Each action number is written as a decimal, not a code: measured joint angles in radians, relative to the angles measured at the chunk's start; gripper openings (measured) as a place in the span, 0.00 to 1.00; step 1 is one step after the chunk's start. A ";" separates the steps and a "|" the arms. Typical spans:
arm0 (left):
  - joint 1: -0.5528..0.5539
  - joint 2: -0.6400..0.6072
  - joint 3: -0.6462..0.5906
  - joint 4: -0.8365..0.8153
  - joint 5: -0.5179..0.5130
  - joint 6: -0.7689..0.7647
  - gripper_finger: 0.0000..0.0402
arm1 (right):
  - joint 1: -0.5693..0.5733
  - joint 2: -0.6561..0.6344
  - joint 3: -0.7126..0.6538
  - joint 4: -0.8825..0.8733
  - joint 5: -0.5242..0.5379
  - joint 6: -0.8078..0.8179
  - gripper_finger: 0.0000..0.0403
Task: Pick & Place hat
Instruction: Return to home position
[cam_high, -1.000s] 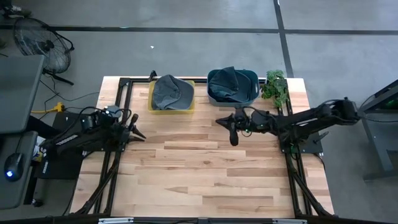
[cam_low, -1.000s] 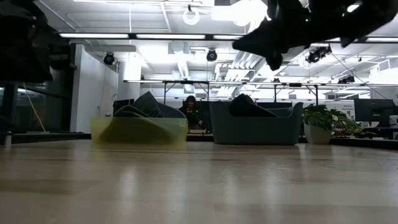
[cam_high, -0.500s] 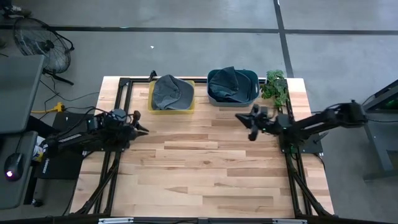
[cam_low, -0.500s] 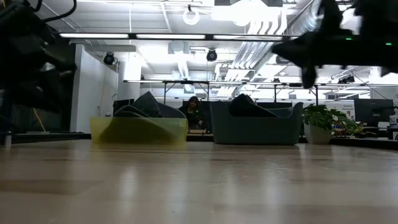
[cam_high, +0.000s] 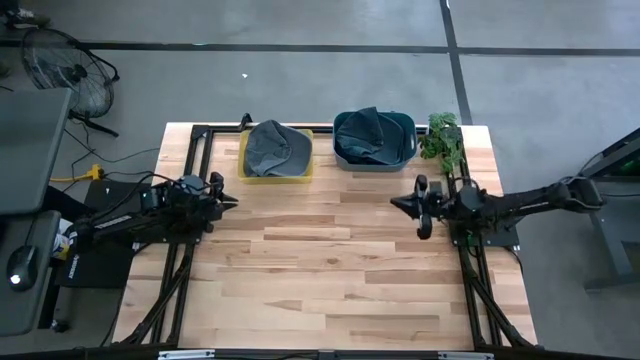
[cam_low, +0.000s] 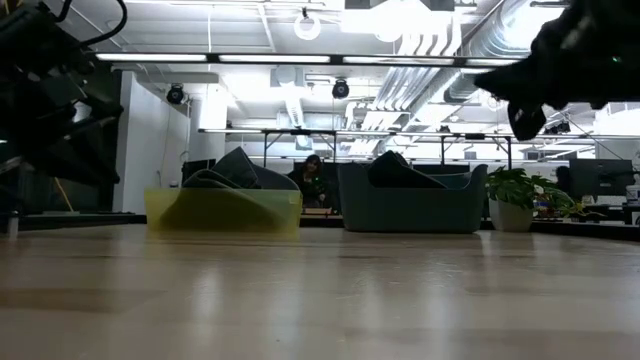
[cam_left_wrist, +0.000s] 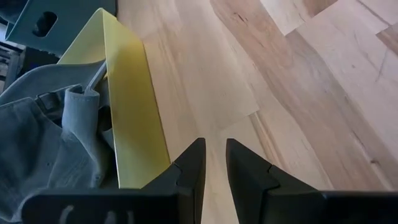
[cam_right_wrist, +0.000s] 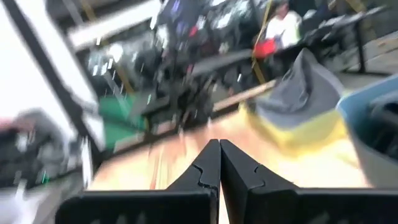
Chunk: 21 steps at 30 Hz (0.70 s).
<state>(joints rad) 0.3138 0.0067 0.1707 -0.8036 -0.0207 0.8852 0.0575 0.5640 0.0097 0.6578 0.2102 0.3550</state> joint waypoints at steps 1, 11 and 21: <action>0.000 0.000 0.000 0.000 0.005 0.000 0.15 | 0.002 -0.033 0.000 -0.062 -0.023 -0.013 0.00; 0.000 0.000 -0.001 -0.001 0.006 0.000 0.15 | 0.004 -0.240 0.000 -0.515 -0.197 -0.015 0.00; -0.004 0.000 -0.001 -0.001 0.005 -0.001 0.15 | 0.004 -0.244 0.000 -0.612 -0.211 0.026 0.00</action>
<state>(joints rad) 0.3096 0.0067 0.1696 -0.8043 -0.0154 0.8846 0.0620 0.3202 0.0097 0.0462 -0.0012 0.3809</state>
